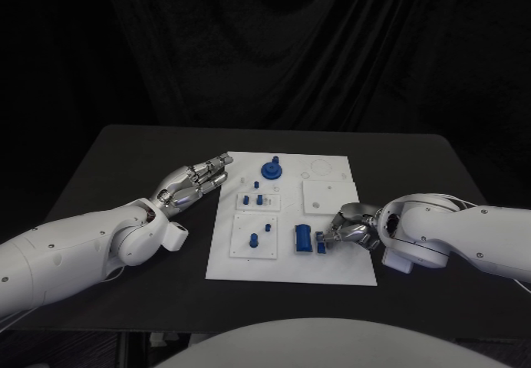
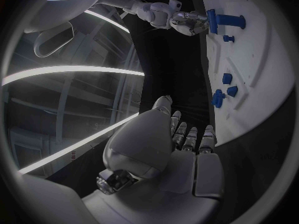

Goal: Assemble the parts on the task board

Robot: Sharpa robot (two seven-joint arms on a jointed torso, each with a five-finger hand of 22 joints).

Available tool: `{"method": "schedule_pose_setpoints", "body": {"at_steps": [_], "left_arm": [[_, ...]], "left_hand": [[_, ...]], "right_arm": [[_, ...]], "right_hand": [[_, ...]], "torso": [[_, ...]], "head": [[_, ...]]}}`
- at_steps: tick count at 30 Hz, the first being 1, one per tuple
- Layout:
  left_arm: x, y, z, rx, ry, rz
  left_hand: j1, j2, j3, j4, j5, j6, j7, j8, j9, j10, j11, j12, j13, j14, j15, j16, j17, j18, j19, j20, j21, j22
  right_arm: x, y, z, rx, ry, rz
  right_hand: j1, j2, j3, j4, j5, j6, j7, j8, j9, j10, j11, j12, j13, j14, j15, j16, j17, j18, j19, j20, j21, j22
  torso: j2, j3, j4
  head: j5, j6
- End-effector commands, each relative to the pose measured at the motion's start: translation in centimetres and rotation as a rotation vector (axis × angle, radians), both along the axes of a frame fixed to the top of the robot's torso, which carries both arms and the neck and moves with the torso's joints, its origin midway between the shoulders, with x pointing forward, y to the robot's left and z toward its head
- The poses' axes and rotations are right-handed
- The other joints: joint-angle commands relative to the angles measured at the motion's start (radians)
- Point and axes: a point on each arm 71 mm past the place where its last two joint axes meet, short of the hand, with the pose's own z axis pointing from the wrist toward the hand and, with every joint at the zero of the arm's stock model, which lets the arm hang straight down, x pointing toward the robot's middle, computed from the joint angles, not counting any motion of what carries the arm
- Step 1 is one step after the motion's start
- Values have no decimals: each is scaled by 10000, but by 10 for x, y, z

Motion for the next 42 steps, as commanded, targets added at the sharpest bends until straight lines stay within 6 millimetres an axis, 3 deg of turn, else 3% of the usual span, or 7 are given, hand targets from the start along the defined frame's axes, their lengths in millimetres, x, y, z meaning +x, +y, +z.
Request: {"method": "schedule_pose_setpoints", "body": {"at_steps": [1,13,24,26,32,35,42], "left_arm": [[-1,-2,0,-191,-5,-89],[-3,1,1,-138,-370,25],[-6,-1,4,92,-932,-93],[-5,-1,3,94,-940,-106],[-5,0,3,113,-931,-122],[-5,0,3,119,-915,-134],[-5,-1,3,118,-883,-177]], "left_hand": [[44,-41,63,17,60,2,37,30,3,10,55,31,11,-4,-42,-36,-15,116,12,-27,-7,-9],[42,-58,75,2,77,41,35,37,8,24,65,67,17,-4,-38,-36,-15,113,13,-27,-7,-9],[34,-88,71,-4,69,77,38,49,13,49,84,106,24,-4,-62,-36,-15,116,20,-36,-1,6],[33,-88,71,-4,69,67,38,48,12,49,86,104,24,-4,-63,-36,-15,116,20,-36,-1,6],[33,-88,73,-5,71,59,39,46,11,48,90,101,23,-4,-63,-36,-15,116,18,-37,-3,-1],[33,-88,73,-5,71,59,39,46,11,48,90,101,23,-4,-63,-36,-15,116,18,-37,-3,-1],[30,-88,76,-5,69,40,40,43,8,45,94,90,20,-4,-58,-36,-15,116,18,-37,-3,-2]], "right_arm": [[-1,-2,1,-137,-195,-7],[-4,-14,16,519,-1716,-79],[-8,-18,25,484,-2787,594],[-10,-16,24,302,-2789,827],[-14,-13,19,-299,-2790,1332],[-15,-13,17,-533,-2778,1502],[-17,-10,13,-843,-2693,1723]], "right_hand": [[-69,-3,-20,29,-63,40,25,10,-14,1041,-24,-24,2628,724,-15,-50,1004,73,348,-4,-43,2119],[199,-65,-239,53,-232,53,-27,297,146,1041,-70,-24,2628,751,-52,6,1127,47,399,-35,59,2156],[896,-202,-590,-36,-990,-75,-142,972,602,1041,-174,-24,2628,773,-138,66,1240,4,477,-117,231,2213],[1060,-279,-847,-5,-1773,-121,-178,1347,897,1041,-202,-24,2628,767,-160,58,1217,5,473,-133,229,2212],[1314,-319,-1323,100,-2356,-346,-282,2243,1653,1041,-281,-24,2628,768,-238,62,1223,0,482,-192,252,2219],[1395,-346,-1538,163,-2482,-429,-331,2620,1992,1041,-333,-24,2628,765,-267,57,1209,1,481,-229,250,2218],[1521,-385,-1724,184,-2527,-500,-379,2951,2305,1041,-375,-24,2628,760,-303,45,1181,6,472,-263,230,2211]], "torso": [[3,4,-1],[-3,6,-3],[-27,17,-15],[-35,14,-15],[-138,23,-57],[-182,31,-81],[-209,57,-113]], "head": [[-2,0],[18,0],[-164,0],[-168,0],[-123,0],[-91,0],[-70,0]]}}
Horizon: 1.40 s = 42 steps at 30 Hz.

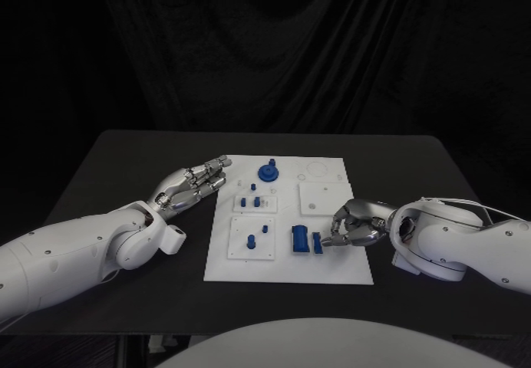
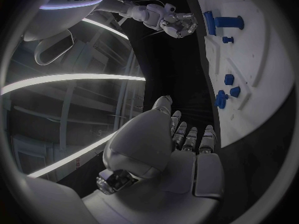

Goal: Assemble the parts on the task board

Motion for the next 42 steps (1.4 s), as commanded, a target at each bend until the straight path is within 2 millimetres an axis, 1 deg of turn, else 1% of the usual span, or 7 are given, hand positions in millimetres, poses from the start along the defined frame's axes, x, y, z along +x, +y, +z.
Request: {"method": "schedule_pose_setpoints", "body": {"at_steps": [1,7,10,14,20,31,42], "left_arm": [[-1,-2,3,-273,-345,-106],[-1,-3,3,-278,-325,-130],[-1,-3,3,-274,-313,-135],[-1,-3,2,-274,-305,-141],[-1,-3,2,-276,-297,-149],[-1,-3,2,-273,-286,-153],[-1,-2,2,-272,-280,-153]], "left_hand": [[30,-88,77,-5,27,4,4,43,8,18,68,41,13,-4,-59,-36,-10,117,18,-37,-3,-3],[30,-88,77,-5,27,4,4,43,8,18,68,41,13,-4,-59,-36,-10,117,18,-37,-3,-3],[30,-88,77,-5,27,4,4,43,8,18,68,41,13,-4,-59,-36,-10,117,18,-37,-3,-3],[30,-88,77,-5,27,4,4,43,8,18,68,41,13,-4,-59,-36,-10,117,18,-37,-3,-3],[30,-88,77,-5,27,4,4,43,8,18,68,41,13,-4,-59,-36,-10,117,18,-37,-3,-3],[24,-82,88,-4,23,-6,-1,39,6,17,70,44,12,-4,-38,-36,-10,114,17,-29,-4,-8],[24,-82,88,-4,23,-6,-1,39,6,17,70,44,12,-4,-38,-36,-10,114,17,-29,-4,-8]], "right_arm": [[-2,0,-3,-669,-13,290],[-2,2,-7,-894,119,354],[-1,3,-8,-936,136,353],[0,3,-9,-974,144,343],[1,5,-11,-1023,127,304],[4,7,-14,-1087,118,268],[6,10,-16,-1252,117,354]], "right_hand": [[91,12,-91,3,-40,-89,-8,103,82,1040,-55,-24,2633,775,-106,4,1182,7,484,-66,30,2209],[67,41,-247,126,-54,-135,-49,357,331,1040,-91,-24,2633,775,-136,1,1176,7,484,-94,30,2209],[58,56,-276,157,-55,-144,-59,406,381,1040,-99,-24,2633,775,-142,1,1177,7,483,-101,28,2209],[43,94,-323,216,-53,-141,-81,505,475,1040,-118,-24,2633,775,-156,0,1175,10,478,-113,16,2205],[36,115,-350,247,-52,-138,-95,565,531,1040,-129,-24,2633,774,-166,-2,1169,12,475,-121,9,2202],[48,146,-372,271,-47,-135,-113,635,598,1040,-145,-24,2633,771,-178,-9,1153,17,468,-132,-8,2196],[160,122,-411,224,-46,-165,-137,735,706,1040,-168,-24,2633,771,-199,-10,1151,21,460,-151,-26,2190]], "torso": [[-35,18,-28],[-16,2,-13],[-6,-1,-21],[6,-7,-5],[-5,1,-8],[-19,-3,-9],[-14,8,-14]], "head": [[12,1],[31,1],[41,1],[24,1],[35,1],[60,1],[84,1]]}}
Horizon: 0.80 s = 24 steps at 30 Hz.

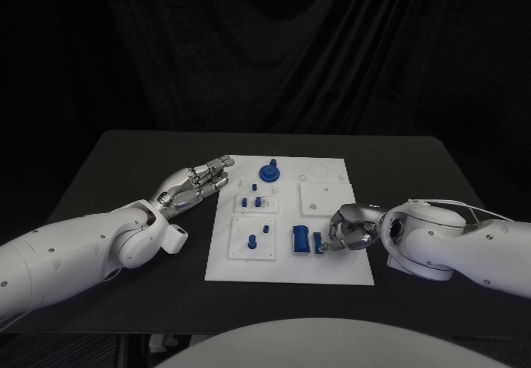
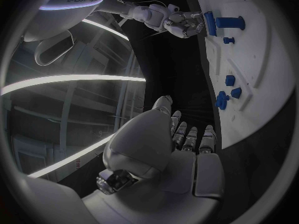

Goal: Assemble the parts on the task board

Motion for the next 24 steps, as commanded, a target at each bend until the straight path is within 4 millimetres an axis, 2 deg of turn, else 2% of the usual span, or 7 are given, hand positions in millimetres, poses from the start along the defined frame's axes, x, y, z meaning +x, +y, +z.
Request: {"method": "schedule_pose_setpoints", "body": {"at_steps": [1,17,24], "left_arm": [[-1,-1,2,-285,-245,-103],[-1,-1,2,-287,-229,-115],[-1,-1,2,-287,-219,-124]], "left_hand": [[24,-82,60,24,24,-6,-1,39,6,18,71,45,14,-4,-38,-36,-9,114,17,-29,-4,-8],[20,-85,64,22,23,-24,-3,34,4,15,75,41,12,-4,-29,-36,-9,112,17,-24,-4,-10],[20,-85,64,22,23,-24,-3,34,4,15,75,41,12,-4,-29,-36,-9,112,17,-24,-4,-10]], "right_arm": [[-1,-1,-3,-301,64,-21],[1,-1,-9,-532,121,2],[2,-1,-10,-555,40,-50]], "right_hand": [[70,12,-73,-16,-48,-65,-33,56,35,1042,-101,-24,2634,757,-77,-9,1154,20,448,-68,-18,2193],[329,5,-99,-153,-37,-143,-54,187,200,1042,-122,-24,2634,753,-97,-19,1132,23,441,-92,-35,2188],[392,28,-95,-184,-34,-150,-60,226,243,1042,-127,-24,2634,755,-102,-16,1141,22,443,-97,-32,2189]], "torso": [[4,7,-5],[7,1,1],[1,9,-8]], "head": [[8,1],[29,1],[32,1]]}}
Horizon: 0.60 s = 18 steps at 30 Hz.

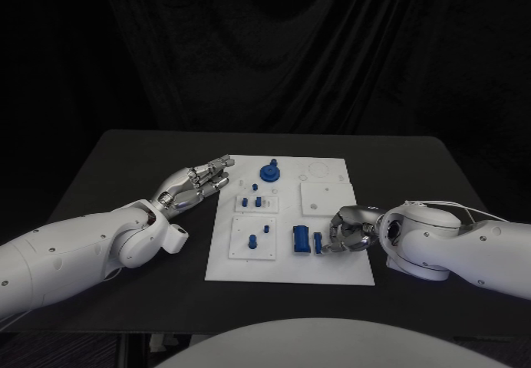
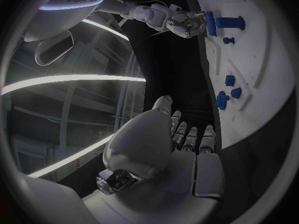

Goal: Assemble the parts on the task board

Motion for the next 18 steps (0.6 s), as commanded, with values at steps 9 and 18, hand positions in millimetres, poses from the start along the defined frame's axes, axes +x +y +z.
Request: {"method": "schedule_pose_setpoints", "body": {"at_steps": [9,18], "left_arm": [[-1,0,2,-276,-255,-66],[-2,3,5,-280,-507,155]], "left_hand": [[14,-85,71,22,23,-33,-4,30,2,13,78,43,13,-4,-20,-36,-12,111,14,-19,-7,-19],[-49,-78,66,84,-13,24,4,44,10,29,74,82,18,-4,-104,-36,-12,118,7,-126,-12,-36]], "right_arm": [[-1,-2,1,60,-301,-123],[0,-11,26,1803,-1923,-504]], "right_hand": [[-65,6,-143,85,-105,-99,10,176,134,1040,-61,-24,2628,779,-84,-21,1130,23,476,-74,-39,2187],[-521,-96,-438,743,-122,-127,-54,249,255,1040,-122,-24,2628,784,-139,-8,1160,11,492,-132,3,2202]], "torso": [[-11,3,-11],[-6,1,-6]], "head": [[47,1],[51,1]]}}
